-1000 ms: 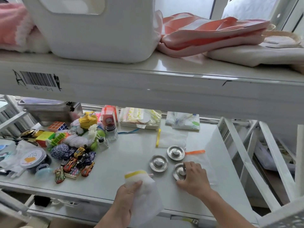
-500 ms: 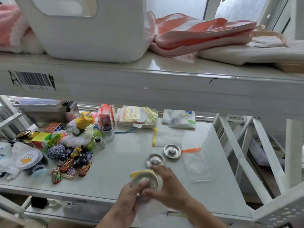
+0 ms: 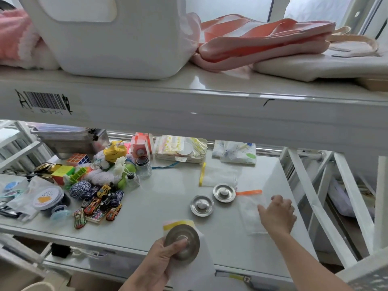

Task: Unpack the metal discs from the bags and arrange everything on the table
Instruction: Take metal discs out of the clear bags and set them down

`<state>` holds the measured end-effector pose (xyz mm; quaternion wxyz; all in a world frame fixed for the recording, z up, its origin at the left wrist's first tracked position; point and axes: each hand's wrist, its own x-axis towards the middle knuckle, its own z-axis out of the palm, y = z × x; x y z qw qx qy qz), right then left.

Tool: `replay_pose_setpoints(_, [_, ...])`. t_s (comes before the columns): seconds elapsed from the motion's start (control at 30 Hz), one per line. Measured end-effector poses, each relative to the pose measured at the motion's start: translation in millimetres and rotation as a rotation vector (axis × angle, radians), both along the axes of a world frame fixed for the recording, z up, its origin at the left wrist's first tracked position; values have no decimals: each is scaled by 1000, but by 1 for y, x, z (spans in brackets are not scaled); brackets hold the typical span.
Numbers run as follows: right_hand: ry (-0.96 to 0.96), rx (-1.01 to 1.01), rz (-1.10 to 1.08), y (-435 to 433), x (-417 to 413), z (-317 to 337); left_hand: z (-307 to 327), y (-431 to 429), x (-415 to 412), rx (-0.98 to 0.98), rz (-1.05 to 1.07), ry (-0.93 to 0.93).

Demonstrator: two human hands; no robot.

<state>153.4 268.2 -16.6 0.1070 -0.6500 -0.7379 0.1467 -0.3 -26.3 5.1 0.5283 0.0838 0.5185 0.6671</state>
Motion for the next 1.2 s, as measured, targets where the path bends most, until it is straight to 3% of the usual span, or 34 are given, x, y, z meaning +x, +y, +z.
replay_pose_setpoints(0.07, [-9,103,165,-17,-12,0,0,1,2,-2,7,-8])
replay_pose_setpoints(0.13, [-105,69,290,-34,-28,-4,0,4,5,-22,0,-7])
replay_pose_setpoints(0.23, [-238,97,310,-42,-40,-8,4,6,9,-16,-28,2])
replay_pose_setpoints(0.33, [-224,40,264,-33,-34,-5,12,6,8,-2,-19,-5])
replay_pose_setpoints(0.43, [65,-153,151,-35,-16,11,19,6,8,43,-40,-26])
replay_pose_setpoints(0.6, [920,-648,32,-97,-1,52,42,10,14,180,-112,-108])
replay_pose_setpoints(0.7, [1117,-851,195,-142,-11,76,56,17,22,251,-152,-114])
replay_pose_setpoints(0.8, [1213,-1008,296,-165,-20,91,62,18,20,209,-31,-60])
replay_pose_setpoints(0.97, [1121,-1061,454,-170,-24,88,58,10,14,138,82,-8])
replay_pose_setpoints(1.2, [673,-857,695,-123,-57,53,41,-17,10,34,188,-52])
